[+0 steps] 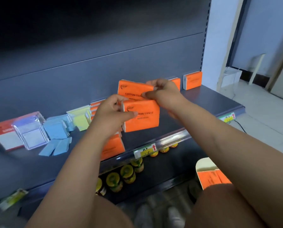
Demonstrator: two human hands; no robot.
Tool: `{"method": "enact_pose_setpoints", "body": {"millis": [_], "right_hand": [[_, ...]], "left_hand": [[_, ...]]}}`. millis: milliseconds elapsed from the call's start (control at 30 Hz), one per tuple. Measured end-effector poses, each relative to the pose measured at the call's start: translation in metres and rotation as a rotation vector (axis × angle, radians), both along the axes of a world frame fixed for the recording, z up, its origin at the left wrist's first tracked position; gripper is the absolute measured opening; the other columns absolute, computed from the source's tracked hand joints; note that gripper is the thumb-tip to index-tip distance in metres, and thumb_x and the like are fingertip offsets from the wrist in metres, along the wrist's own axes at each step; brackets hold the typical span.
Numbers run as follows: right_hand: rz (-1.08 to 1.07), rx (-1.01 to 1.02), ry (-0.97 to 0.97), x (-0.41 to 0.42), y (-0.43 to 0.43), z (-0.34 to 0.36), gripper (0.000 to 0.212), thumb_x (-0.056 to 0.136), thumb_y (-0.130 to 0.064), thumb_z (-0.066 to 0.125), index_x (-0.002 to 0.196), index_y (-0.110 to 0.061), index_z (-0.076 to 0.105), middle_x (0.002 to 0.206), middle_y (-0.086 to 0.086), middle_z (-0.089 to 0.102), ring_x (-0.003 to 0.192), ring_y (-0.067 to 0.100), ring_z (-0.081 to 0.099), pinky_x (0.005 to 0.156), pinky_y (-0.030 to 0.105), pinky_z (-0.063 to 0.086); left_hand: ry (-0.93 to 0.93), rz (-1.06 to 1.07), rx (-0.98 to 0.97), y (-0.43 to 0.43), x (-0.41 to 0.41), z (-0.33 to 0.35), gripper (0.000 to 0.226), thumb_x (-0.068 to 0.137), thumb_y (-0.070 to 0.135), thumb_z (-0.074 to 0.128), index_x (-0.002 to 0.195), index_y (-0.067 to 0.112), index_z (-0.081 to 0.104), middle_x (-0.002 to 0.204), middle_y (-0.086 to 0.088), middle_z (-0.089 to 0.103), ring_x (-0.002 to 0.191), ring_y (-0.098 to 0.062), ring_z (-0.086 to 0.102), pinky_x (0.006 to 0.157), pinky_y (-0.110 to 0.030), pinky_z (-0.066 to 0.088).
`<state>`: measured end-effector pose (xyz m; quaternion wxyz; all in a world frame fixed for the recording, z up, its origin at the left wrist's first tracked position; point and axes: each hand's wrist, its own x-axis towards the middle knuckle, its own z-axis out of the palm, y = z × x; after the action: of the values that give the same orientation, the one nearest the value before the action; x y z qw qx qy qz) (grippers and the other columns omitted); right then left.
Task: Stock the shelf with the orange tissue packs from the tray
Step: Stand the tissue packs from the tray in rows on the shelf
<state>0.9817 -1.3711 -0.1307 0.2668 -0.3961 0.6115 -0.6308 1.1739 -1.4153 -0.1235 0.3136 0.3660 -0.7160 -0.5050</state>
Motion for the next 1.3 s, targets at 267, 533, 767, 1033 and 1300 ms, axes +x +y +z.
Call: {"method": "enact_pose_setpoints", "body": {"millis": [267, 533, 767, 1033, 1300], "right_hand": [[0.050, 0.043, 0.078, -0.034, -0.063, 0.016, 0.031, 0.080, 0.006, 0.077, 0.100, -0.016, 0.069, 0.077, -0.005, 0.071, 0.063, 0.005, 0.069, 0.058, 0.019, 0.054], [0.041, 0.149, 0.215, -0.086, -0.094, -0.028, 0.040, 0.080, 0.009, 0.076, 0.109, -0.018, 0.069, 0.090, -0.001, 0.069, 0.084, 0.014, 0.067, 0.093, 0.037, 0.056], [0.043, 0.262, 0.367, -0.102, -0.108, -0.065, 0.038, 0.079, 0.005, 0.075, 0.110, -0.017, 0.075, 0.099, -0.004, 0.072, 0.082, 0.004, 0.065, 0.080, 0.022, 0.049], [0.108, 0.204, 0.444, -0.092, -0.140, -0.082, 0.035, 0.073, -0.005, 0.087, 0.104, -0.021, 0.079, 0.099, -0.004, 0.076, 0.094, 0.013, 0.071, 0.090, 0.029, 0.057], [0.132, 0.300, 0.504, -0.090, -0.173, -0.089, 0.042, 0.079, -0.004, 0.083, 0.100, -0.038, 0.069, 0.104, -0.006, 0.066, 0.075, -0.005, 0.059, 0.071, -0.005, 0.038]], "left_hand": [[-0.145, -0.044, -0.046, -0.070, -0.028, 0.011, 0.042, 0.071, 0.001, 0.089, 0.104, 0.011, 0.064, 0.097, -0.013, 0.077, 0.081, -0.021, 0.072, 0.082, -0.039, 0.059], [-0.363, -0.014, -0.069, -0.097, -0.039, -0.015, 0.056, 0.051, 0.030, 0.087, 0.101, 0.036, 0.062, 0.109, 0.004, 0.073, 0.094, -0.020, 0.071, 0.081, -0.042, 0.061], [-0.560, -0.081, -0.228, -0.107, -0.050, -0.015, 0.035, 0.075, 0.016, 0.085, 0.100, 0.035, 0.070, 0.100, 0.011, 0.066, 0.088, -0.011, 0.066, 0.069, -0.030, 0.055], [-0.612, -0.132, -0.256, -0.111, -0.057, -0.021, 0.034, 0.076, 0.021, 0.086, 0.101, 0.035, 0.066, 0.100, 0.011, 0.064, 0.089, -0.008, 0.063, 0.067, -0.028, 0.052], [-0.638, -0.154, -0.235, -0.121, -0.065, -0.021, 0.035, 0.076, 0.024, 0.087, 0.102, 0.035, 0.066, 0.103, 0.013, 0.065, 0.090, -0.007, 0.063, 0.063, -0.026, 0.050]]}}
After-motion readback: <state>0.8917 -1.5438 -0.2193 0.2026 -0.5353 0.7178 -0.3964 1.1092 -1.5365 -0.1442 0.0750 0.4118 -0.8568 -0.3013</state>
